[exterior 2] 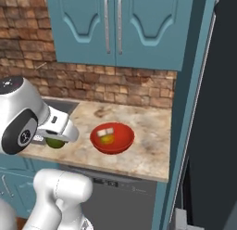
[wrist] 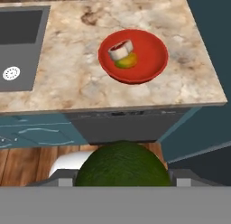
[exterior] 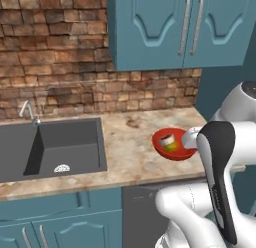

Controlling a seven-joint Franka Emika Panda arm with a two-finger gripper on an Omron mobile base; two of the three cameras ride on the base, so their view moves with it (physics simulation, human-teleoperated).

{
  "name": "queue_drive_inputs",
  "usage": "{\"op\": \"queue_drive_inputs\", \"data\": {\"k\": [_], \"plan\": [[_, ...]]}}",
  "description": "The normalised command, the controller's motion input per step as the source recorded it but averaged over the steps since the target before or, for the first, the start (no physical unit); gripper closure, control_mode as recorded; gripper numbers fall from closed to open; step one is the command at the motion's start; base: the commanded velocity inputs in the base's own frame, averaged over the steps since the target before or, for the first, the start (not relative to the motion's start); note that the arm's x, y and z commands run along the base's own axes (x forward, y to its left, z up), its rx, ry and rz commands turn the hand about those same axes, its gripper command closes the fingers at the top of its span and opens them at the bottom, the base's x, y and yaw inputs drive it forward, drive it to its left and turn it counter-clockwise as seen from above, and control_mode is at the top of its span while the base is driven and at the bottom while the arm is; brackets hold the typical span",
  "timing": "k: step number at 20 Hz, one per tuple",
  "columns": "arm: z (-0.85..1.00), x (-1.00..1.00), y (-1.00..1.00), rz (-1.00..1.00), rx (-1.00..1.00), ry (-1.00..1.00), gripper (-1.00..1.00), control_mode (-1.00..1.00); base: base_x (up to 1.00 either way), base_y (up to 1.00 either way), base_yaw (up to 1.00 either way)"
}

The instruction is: Take the steak, mango, and lime from the freezer and place them in the bowl on the counter.

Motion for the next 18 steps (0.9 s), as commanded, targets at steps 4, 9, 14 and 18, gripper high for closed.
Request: {"op": "queue_drive_inputs", "data": {"k": [4,9,14,18], "plan": [[0.0,0.0,0.0,0.0,0.0,0.0,1.0,1.0,0.27,-0.08,0.03],[-0.05,0.73,-0.56,0.0,0.01,0.07,1.0,-1.0,0.0,0.0,0.0],[-0.48,0.98,-0.34,0.0,0.01,0.15,1.0,-1.0,0.0,0.0,0.0],[-0.96,0.66,-0.11,0.0,0.0,0.16,1.0,-1.0,0.0,0.0,0.0]]}}
